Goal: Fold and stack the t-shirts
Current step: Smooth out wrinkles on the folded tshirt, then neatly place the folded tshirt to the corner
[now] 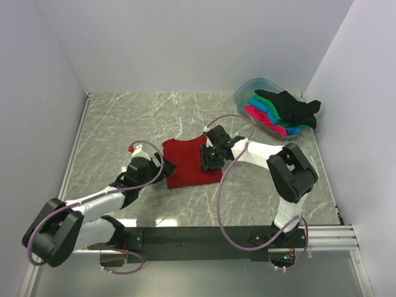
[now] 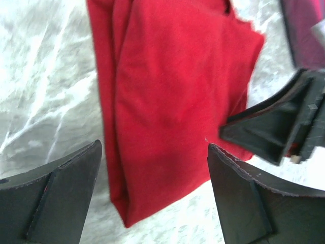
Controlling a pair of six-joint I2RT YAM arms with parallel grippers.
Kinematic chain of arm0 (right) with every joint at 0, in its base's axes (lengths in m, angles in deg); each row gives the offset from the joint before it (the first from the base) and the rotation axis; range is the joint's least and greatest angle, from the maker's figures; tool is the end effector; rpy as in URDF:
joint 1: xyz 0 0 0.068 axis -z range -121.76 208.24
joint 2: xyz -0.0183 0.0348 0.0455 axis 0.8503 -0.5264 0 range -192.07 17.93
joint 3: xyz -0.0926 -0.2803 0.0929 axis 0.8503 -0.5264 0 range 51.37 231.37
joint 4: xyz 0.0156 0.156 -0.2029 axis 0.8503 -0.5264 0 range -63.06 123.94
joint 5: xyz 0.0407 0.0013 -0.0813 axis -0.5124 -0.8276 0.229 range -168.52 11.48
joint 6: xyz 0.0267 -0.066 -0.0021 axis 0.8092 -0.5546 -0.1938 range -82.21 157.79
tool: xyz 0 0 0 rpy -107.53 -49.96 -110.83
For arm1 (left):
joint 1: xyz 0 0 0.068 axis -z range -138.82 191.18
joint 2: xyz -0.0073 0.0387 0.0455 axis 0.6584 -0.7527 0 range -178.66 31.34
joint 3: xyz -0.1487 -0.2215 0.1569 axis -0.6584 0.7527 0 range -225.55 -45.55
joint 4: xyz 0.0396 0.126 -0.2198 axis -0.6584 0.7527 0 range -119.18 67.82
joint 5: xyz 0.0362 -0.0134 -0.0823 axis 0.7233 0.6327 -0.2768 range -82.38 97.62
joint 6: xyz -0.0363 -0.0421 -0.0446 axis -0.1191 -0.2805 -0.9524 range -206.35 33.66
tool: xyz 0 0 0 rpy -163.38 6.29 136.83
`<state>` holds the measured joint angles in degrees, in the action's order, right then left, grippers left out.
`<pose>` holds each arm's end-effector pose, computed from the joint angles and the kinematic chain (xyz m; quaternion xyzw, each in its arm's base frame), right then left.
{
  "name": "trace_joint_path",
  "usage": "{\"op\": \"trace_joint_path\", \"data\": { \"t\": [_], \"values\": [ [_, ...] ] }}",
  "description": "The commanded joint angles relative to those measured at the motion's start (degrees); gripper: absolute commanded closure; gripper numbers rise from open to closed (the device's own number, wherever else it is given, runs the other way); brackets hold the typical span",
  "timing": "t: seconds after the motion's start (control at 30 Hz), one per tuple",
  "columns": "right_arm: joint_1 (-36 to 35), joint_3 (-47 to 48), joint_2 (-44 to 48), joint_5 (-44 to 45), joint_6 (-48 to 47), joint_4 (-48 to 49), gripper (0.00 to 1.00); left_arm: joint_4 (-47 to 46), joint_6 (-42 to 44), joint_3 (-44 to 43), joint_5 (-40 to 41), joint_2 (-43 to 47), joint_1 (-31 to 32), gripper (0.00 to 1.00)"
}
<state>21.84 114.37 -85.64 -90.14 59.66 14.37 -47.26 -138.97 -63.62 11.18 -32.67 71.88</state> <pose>0.2967 0.2334 0.1827 -0.1475 0.9503 0.2103 0.1763 0.1863 -0.1065 0.1922 -0.1785 0.8375 -0.3231 0.4030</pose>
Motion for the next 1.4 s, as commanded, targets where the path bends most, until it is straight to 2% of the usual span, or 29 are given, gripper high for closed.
{"op": "trace_joint_path", "data": {
  "t": [0.0, 0.43, 0.7, 0.93, 1.2, 1.3, 1.33, 1.37],
  "values": [
    [-0.3, -0.9, -4.4, 1.7, 0.6, 1.7, 0.49, -6.9, -0.6, 1.6, -5.6, -2.5, -1.4, 0.09],
    [-0.3, -3.5, -3.4, 2.5, 0.5, 2.2, 0.49, -15.7, -1.1, 1.8, -6.5, -14.6, -4.1, 0.09],
    [-0.4, -3.9, -2.5, 2.1, 0.5, 2.2, 0.49, -21.5, -2.0, 2.0, -7.6, -21.6, -4.2, 0.13],
    [-1.0, -3.5, -2.3, 1.8, 0.6, 2.2, 0.49, -24.7, -1.8, -0.3, -10.0, -26.8, -4.0, 0.32],
    [-1.9, -2.6, -3.1, 1.3, 0.9, 2.2, 0.49, -27.2, -2.3, -2.0, -11.8, -31.1, -2.7, 0.39],
    [-2.2, -2.0, -3.4, 1.3, 0.9, 1.9, 0.49, -25.2, -1.4, -3.8, -10.9, -32.1, -1.8, 0.52],
    [-2.3, -2.0, -3.2, 1.4, 0.9, 1.8, 0.49, -24.3, -1.3, -4.6, -10.3, -31.9, -1.8, 0.62],
    [-2.3, -1.9, -2.8, 1.6, 0.8, 1.6, 0.49, -21.9, -0.2, -5.0, -9.6, -31.7, -1.9, 0.67]
  ]
}}
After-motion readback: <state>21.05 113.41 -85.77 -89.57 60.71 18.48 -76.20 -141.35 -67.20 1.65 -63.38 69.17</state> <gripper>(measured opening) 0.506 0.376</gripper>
